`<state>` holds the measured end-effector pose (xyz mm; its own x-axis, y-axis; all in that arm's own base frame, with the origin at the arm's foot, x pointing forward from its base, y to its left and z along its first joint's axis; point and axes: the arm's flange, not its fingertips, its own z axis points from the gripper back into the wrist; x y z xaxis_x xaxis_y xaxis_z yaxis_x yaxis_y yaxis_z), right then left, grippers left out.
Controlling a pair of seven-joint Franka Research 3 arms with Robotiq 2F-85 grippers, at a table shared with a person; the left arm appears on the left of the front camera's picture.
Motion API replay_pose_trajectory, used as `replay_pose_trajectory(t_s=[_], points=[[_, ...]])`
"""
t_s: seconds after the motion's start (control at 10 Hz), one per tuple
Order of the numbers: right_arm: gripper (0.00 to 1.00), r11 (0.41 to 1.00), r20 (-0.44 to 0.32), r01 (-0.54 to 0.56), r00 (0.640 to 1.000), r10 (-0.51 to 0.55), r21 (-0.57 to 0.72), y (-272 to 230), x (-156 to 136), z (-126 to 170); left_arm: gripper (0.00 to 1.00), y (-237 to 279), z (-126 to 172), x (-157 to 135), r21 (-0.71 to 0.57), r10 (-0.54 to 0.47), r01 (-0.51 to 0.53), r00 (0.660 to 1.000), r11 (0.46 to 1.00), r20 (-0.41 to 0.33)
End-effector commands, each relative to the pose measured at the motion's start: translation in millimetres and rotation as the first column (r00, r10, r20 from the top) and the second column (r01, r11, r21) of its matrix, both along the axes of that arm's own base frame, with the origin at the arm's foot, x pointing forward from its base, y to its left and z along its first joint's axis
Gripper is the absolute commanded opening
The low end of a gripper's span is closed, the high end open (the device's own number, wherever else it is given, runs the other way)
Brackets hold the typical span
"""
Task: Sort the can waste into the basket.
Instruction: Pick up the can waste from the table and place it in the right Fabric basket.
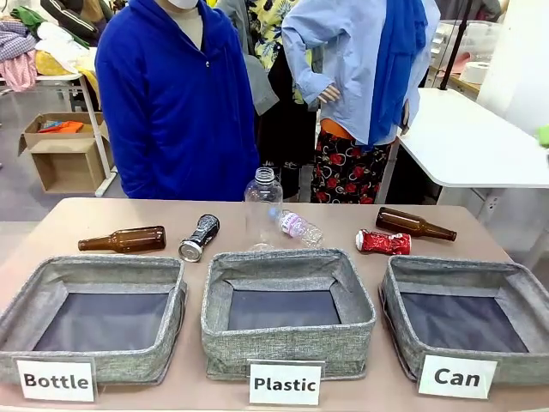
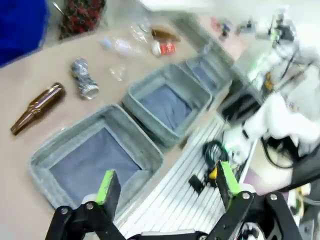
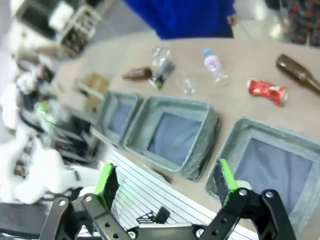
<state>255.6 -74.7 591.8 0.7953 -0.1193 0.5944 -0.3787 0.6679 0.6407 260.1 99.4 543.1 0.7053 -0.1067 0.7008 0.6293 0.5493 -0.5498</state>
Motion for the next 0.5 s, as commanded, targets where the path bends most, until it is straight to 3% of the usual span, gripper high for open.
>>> replay_pose_trajectory(t_s=[0.0, 0.2, 0.3, 0.4], points=[[1.00, 0.974, -0.049, 0.098, 0.995, -0.089, 0.207, -45, -16, -81, 1.00, 49, -48, 3, -0.232, 0.134, -0.141, 0.990, 0.962, -0.047], [1.00, 0.931, -0.102, 0.187, 0.981, -0.163, 0.314, -77, -15, -114, 1.00, 47, -84, 11, -0.323, 0.223, -0.251, 0.967, 0.913, -0.120], [1.00, 0.915, -0.131, 0.227, 0.972, -0.193, 0.334, -82, -13, -124, 1.00, 45, -90, 11, -0.346, 0.241, -0.267, 0.963, 0.900, -0.117], [1.00, 0.910, -0.136, 0.272, 0.961, -0.241, 0.313, -85, -8, -132, 1.00, 89, -63, 3, -0.280, 0.212, -0.239, 0.970, 0.930, -0.121]])
